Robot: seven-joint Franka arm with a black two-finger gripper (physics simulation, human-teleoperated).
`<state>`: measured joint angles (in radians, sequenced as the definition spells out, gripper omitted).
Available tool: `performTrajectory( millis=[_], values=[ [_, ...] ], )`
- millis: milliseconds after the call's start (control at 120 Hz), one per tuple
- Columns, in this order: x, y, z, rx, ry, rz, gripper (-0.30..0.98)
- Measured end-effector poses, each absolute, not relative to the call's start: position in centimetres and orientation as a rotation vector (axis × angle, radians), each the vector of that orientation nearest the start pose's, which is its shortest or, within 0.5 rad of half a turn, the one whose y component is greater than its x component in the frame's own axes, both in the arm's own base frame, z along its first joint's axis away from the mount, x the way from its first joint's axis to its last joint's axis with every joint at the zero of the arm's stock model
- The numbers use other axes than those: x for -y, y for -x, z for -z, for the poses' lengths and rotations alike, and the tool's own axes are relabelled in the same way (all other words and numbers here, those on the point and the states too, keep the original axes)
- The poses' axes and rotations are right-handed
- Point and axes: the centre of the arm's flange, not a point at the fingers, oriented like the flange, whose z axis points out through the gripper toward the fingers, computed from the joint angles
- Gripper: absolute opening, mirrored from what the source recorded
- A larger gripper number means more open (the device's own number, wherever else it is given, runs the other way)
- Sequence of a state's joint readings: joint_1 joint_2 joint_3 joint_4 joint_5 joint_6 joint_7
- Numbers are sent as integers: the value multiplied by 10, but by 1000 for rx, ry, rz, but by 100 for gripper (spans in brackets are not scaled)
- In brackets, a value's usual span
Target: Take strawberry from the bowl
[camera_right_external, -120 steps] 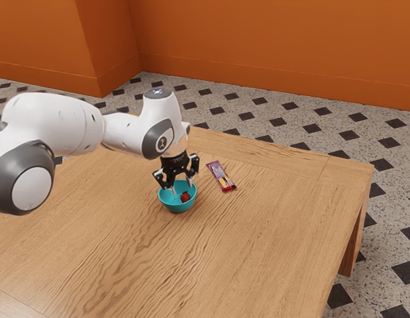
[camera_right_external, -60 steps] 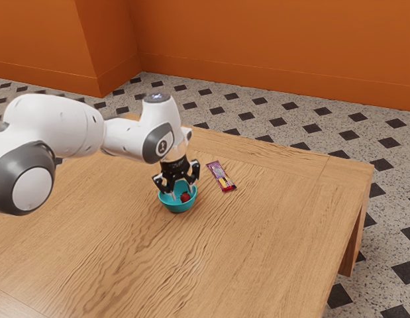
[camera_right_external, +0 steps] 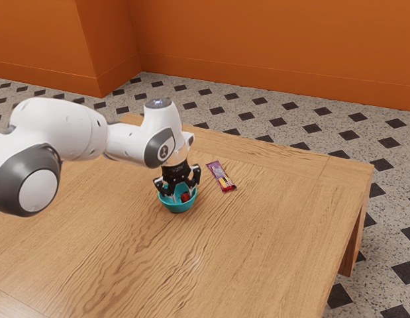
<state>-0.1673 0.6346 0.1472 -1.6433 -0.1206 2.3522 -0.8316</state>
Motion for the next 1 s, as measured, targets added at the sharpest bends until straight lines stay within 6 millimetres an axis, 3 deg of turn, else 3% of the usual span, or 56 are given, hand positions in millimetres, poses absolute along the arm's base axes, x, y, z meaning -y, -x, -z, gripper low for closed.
performTrajectory(
  millis=[217, 483, 767, 892, 1000],
  values=[
    [25, -695, -250, 1289, 2902, 115, 31],
    [26, -696, -256, 1272, 2913, 130, 10],
    [27, -695, -256, 1302, 2907, 123, 1],
    [28, -691, -277, 1317, 2914, 148, -1],
    [38, -668, -313, 1313, 2940, 164, -1]
  ],
)
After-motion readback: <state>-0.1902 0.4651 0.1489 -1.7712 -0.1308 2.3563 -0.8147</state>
